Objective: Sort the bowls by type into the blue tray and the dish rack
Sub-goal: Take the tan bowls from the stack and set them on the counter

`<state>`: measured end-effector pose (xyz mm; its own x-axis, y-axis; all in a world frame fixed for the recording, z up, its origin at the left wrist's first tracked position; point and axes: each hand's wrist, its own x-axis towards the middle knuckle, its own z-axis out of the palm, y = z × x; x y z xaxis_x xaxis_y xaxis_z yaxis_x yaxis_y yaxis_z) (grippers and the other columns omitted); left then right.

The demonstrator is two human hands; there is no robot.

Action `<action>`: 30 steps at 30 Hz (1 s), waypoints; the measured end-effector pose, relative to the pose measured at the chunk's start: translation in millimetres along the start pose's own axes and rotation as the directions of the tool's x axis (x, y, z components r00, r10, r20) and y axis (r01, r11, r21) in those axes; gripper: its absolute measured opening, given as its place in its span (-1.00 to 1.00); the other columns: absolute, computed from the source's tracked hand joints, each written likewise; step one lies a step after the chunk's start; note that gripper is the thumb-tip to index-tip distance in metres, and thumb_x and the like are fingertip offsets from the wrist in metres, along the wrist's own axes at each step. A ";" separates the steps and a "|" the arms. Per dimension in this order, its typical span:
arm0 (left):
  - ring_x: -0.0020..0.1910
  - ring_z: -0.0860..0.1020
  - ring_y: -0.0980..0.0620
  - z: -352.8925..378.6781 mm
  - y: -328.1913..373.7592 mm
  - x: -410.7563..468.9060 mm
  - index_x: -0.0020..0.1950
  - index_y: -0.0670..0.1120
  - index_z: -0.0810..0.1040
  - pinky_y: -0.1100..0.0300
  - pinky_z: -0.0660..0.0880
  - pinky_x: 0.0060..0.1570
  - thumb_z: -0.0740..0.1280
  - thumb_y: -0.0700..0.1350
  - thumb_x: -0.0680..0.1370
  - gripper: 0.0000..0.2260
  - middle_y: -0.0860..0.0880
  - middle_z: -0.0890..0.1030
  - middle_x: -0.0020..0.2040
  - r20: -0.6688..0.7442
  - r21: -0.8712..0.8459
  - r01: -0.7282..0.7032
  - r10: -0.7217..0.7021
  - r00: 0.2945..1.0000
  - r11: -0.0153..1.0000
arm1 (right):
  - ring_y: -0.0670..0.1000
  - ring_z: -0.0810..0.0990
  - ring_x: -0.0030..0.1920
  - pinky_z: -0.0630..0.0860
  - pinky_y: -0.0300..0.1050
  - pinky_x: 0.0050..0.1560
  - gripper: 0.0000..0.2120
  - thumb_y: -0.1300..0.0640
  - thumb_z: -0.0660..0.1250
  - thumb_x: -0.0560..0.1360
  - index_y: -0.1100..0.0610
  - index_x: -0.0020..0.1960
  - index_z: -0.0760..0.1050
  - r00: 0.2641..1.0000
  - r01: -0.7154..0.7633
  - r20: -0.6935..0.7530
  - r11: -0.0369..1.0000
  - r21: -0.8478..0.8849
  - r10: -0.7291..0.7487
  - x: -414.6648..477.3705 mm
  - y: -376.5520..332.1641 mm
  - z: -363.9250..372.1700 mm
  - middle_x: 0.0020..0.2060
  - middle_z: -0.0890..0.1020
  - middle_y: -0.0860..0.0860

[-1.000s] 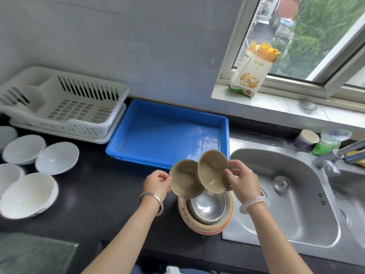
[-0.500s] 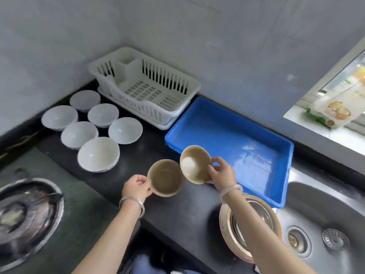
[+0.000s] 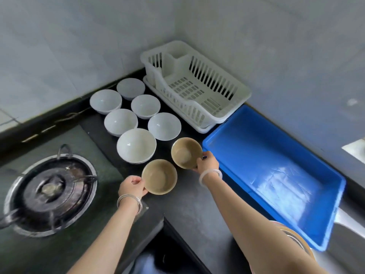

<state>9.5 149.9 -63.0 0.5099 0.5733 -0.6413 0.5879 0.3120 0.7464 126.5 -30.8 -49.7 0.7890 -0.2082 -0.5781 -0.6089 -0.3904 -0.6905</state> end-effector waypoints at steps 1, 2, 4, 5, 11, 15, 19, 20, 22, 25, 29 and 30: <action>-0.08 0.59 -0.21 -0.7 -0.4 2.3 -0.07 -0.25 0.51 0.06 0.55 -0.04 0.31 -0.33 0.48 -0.95 -0.21 0.57 -0.04 0.000 -0.002 0.008 -0.008 1.000 1.000 | 0.00 0.52 -0.26 0.59 -0.16 -0.40 -0.72 0.25 0.21 0.53 0.06 0.22 0.38 1.000 -0.018 0.006 1.000 -0.007 0.018 1.9 -0.9 2.7 0.00 0.49 0.05; -0.07 0.59 -0.21 -1.0 -0.9 4.4 -0.08 -0.25 0.51 0.05 0.55 -0.03 0.31 -0.33 0.48 -0.96 -0.22 0.57 -0.04 0.001 -0.004 0.014 -0.014 1.000 1.000 | 0.02 0.52 -0.22 0.61 -0.13 -0.33 -0.69 0.26 0.21 0.54 0.07 0.26 0.37 0.999 -0.030 0.012 0.999 -0.016 0.030 3.7 -1.7 4.9 0.01 0.49 0.05; -0.07 0.59 -0.21 -1.9 -1.2 8.2 -0.10 -0.24 0.50 0.06 0.55 -0.04 0.30 -0.34 0.48 -0.96 -0.22 0.57 -0.04 0.000 -0.008 0.020 -0.020 1.000 1.000 | 0.02 0.50 -0.22 0.63 -0.08 -0.22 -0.65 0.26 0.21 0.54 0.08 0.30 0.35 0.998 -0.053 0.027 0.998 -0.021 0.054 6.4 -2.8 8.7 0.03 0.49 0.05; -0.07 0.59 -0.20 -2.2 -1.3 10.0 -0.11 -0.23 0.50 0.06 0.55 -0.04 0.31 -0.34 0.48 -0.96 -0.22 0.57 -0.04 -0.002 -0.011 0.020 -0.020 1.000 1.000 | 0.00 0.49 -0.26 0.62 -0.09 -0.21 -0.64 0.26 0.22 0.54 0.08 0.32 0.34 0.997 -0.065 0.038 0.998 -0.015 0.065 7.0 -3.1 10.5 0.03 0.48 0.05; -0.11 0.58 -0.19 -4.8 -3.0 19.0 -0.13 -0.22 0.49 0.06 0.54 -0.04 0.31 -0.34 0.48 -0.96 -0.22 0.57 -0.05 -0.009 -0.011 0.026 -0.026 1.000 1.000 | -0.05 0.50 -0.30 0.49 -0.28 -0.50 -0.65 0.24 0.23 0.54 0.06 0.31 0.34 0.990 -0.123 0.073 0.991 0.049 0.120 8.1 -4.9 20.4 0.08 0.53 0.08; -0.13 0.58 -0.17 -4.8 -4.2 21.5 -0.11 -0.21 0.50 0.05 0.55 -0.04 0.31 -0.34 0.48 -0.95 -0.21 0.57 -0.05 -0.014 0.002 0.034 -0.034 0.999 0.999 | 0.02 0.54 -0.14 0.55 -0.24 -0.41 -0.64 0.24 0.23 0.55 0.06 0.33 0.34 0.984 -0.161 0.100 0.981 0.110 0.150 8.9 -4.5 24.4 0.17 0.53 0.11; -0.12 0.59 -0.17 -4.9 -3.7 23.5 0.00 -0.22 0.54 0.02 0.57 -0.03 0.31 -0.32 0.49 -0.89 -0.18 0.58 -0.02 -0.008 0.020 0.038 -0.038 0.999 0.999 | 0.01 0.55 -0.11 0.54 -0.26 -0.41 -0.62 0.23 0.23 0.55 0.07 0.35 0.34 0.983 -0.156 0.120 0.980 0.124 0.141 9.8 -5.4 25.9 0.20 0.52 0.10; -0.12 0.59 -0.17 -4.7 -3.9 23.8 0.06 -0.24 0.54 0.02 0.56 -0.02 0.31 -0.32 0.49 -0.84 -0.17 0.58 -0.02 -0.003 0.021 0.038 -0.038 0.999 0.999 | 0.04 0.56 -0.06 0.57 -0.22 -0.32 -0.62 0.23 0.23 0.55 0.07 0.35 0.34 0.982 -0.158 0.124 0.979 0.130 0.142 10.5 -5.5 26.1 0.21 0.52 0.10; -0.12 0.58 -0.15 -4.4 -4.3 24.3 0.11 -0.25 0.55 0.03 0.56 -0.02 0.31 -0.32 0.49 -0.79 -0.15 0.58 -0.03 0.002 0.028 0.031 -0.031 1.000 0.999 | 0.10 0.57 0.06 0.61 -0.10 -0.12 -0.62 0.24 0.23 0.55 0.08 0.36 0.34 0.979 -0.175 0.132 0.974 0.144 0.156 11.7 -5.0 26.5 0.22 0.51 0.10; -0.15 0.59 -0.14 -4.1 -4.7 23.0 0.06 -0.21 0.58 0.02 0.58 -0.02 0.30 -0.31 0.49 -0.83 -0.13 0.60 -0.07 -0.003 0.049 0.011 -0.011 1.000 0.999 | 0.15 0.58 0.12 0.61 0.02 0.04 -0.63 0.25 0.23 0.56 0.08 0.34 0.35 0.974 -0.202 0.146 0.962 0.184 0.176 12.3 -2.5 27.7 0.22 0.52 0.12; -0.17 0.63 -0.15 -3.9 -2.0 17.1 -0.18 -0.04 0.55 -0.02 0.60 -0.04 0.26 -0.29 0.49 -0.83 -0.10 0.62 -0.17 -0.017 0.145 -0.044 0.047 0.999 0.988 | 0.06 0.65 -0.11 0.62 -0.07 -0.12 -0.63 0.21 0.23 0.56 0.07 0.35 0.34 0.970 -0.212 0.160 0.956 0.203 0.181 10.4 -1.9 28.4 0.17 0.56 0.12; -0.16 0.64 -0.17 -3.8 -0.9 15.4 -0.18 -0.04 0.56 -0.04 0.60 -0.03 0.26 -0.29 0.48 -0.83 -0.08 0.61 -0.20 -0.014 0.170 -0.060 0.063 0.998 0.984 | 0.03 0.65 -0.17 0.61 -0.10 -0.18 -0.63 0.20 0.23 0.56 0.06 0.36 0.33 0.969 -0.214 0.168 0.956 0.201 0.181 9.6 -2.0 28.0 0.16 0.56 0.11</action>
<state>14.4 161.4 -72.8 0.5371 0.6027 -0.5901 0.6544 0.1437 0.7424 133.0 -6.9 -66.1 0.6405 -0.1220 -0.7582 -0.7671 -0.1484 -0.6241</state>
